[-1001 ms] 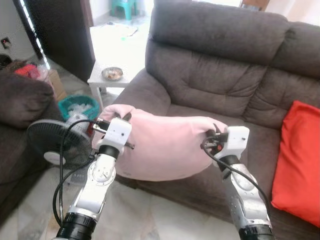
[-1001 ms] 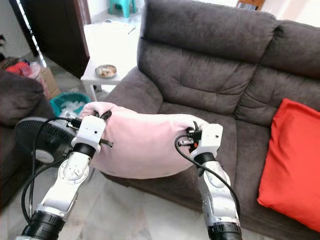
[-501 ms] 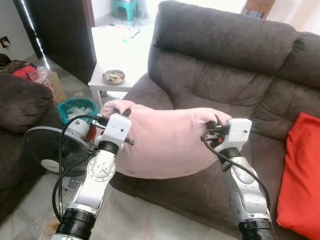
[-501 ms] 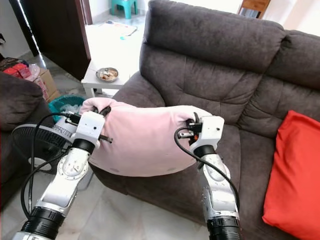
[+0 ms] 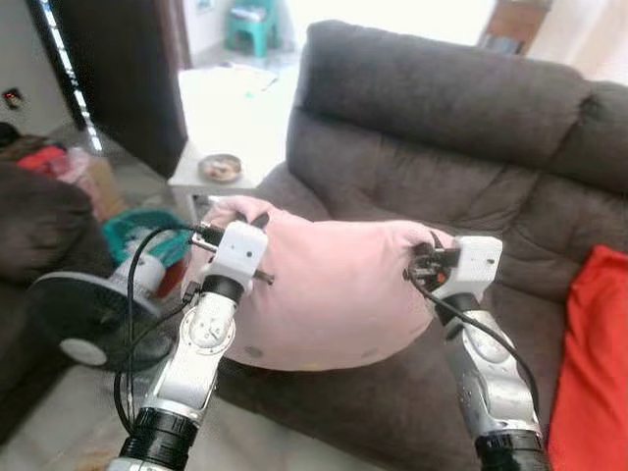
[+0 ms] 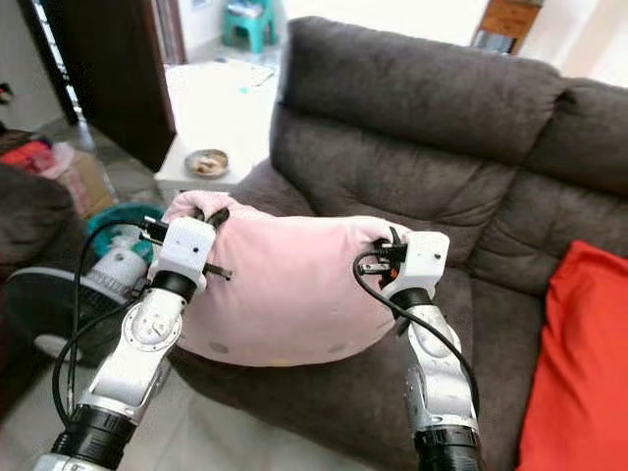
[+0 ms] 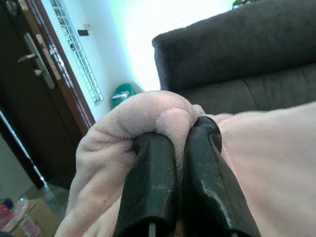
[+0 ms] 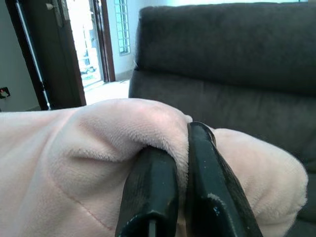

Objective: Move the pillow to the sofa from floor

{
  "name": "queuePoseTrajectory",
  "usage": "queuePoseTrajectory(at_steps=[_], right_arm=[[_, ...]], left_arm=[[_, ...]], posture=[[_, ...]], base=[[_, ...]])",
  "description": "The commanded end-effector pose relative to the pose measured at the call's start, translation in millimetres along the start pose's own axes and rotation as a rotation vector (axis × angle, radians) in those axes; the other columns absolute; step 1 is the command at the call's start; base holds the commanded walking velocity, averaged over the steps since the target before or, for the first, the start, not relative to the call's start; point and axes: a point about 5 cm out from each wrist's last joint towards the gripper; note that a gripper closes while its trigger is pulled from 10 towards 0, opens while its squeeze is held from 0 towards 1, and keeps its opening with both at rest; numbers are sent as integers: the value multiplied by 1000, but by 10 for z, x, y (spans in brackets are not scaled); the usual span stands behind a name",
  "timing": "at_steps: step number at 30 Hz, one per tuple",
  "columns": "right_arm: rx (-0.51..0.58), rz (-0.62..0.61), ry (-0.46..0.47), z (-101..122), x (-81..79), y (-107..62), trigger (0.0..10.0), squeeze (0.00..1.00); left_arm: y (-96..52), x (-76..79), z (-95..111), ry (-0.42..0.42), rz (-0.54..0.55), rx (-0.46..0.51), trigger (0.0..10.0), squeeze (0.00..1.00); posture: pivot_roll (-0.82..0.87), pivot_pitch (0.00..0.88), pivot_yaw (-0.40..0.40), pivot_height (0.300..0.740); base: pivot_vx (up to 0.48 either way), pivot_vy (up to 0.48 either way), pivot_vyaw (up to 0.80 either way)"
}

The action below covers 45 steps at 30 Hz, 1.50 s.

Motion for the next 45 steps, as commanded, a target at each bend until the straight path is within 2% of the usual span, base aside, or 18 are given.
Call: queuePoseTrajectory(at_steps=[1, 11, 17, 22, 27, 30, 33, 34, 41, 42, 45], right_arm=[[91, 18, -4, 192, -27, 42, 10000, 0], [110, 5, 5, 241, -5, 71, 10000, 0], [107, 9, -19, 244, -6, 71, 10000, 0], [101, 20, -46, 249, -16, 80, 10000, 0], [82, 32, -96, 244, 5, 120, 10000, 0], [67, 58, -126, 239, -3, 146, 10000, 0], [57, 74, -147, 240, -4, 152, 10000, 0], [26, 91, -184, 213, -4, 160, 10000, 0], [-6, 142, -273, 172, -17, 167, 10000, 0], [-17, 143, -267, 156, -13, 173, 10000, 0], [-19, 156, -258, 150, -21, 175, 10000, 0]], left_arm=[[52, 32, 139, -16, -20, 59, 10000, 0], [60, 51, 132, -43, -46, 43, 10000, 0], [59, 83, 128, -56, -78, 31, 10000, 0], [25, 160, 112, -118, -147, 8, 10000, 0], [13, 182, 48, -169, -178, -71, 10000, 0], [9, 153, -34, -82, -230, -111, 10000, 0], [8, 144, -33, -86, -259, -120, 10000, 0], [-1, 156, -14, -117, -297, -132, 10000, 0], [-95, 214, 50, -281, -442, -199, 10000, 0], [-103, 221, 87, -335, -468, -204, 10000, 0], [-111, 236, 125, -378, -501, -206, 10000, 0]], posture=[[169, 39, -101, 740], [172, 38, -102, 740], [172, 37, -103, 740], [174, 39, -104, 740], [180, 38, -107, 740], [177, 32, -108, 740], [175, 30, -107, 740], [177, 28, -107, 740], [183, 25, -110, 740], [183, 28, -112, 740], [184, 31, -114, 740]], base=[[300, 0, -769], [299, 0, -77], [291, 0, 0], [0, 0, 0], [0, 0, 0], [0, 0, 0], [0, 0, 0], [0, 0, 0], [0, 0, 0], [0, 0, 0], [0, 0, 0]])
Point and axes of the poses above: a point about 5 cm out from each wrist's last joint towards the gripper, its own y axis pointing out of the wrist towards the gripper, its own z axis along the axis of the wrist's last joint, x = y × z, and after that the axes turned 13 degrees about -y, right-handed
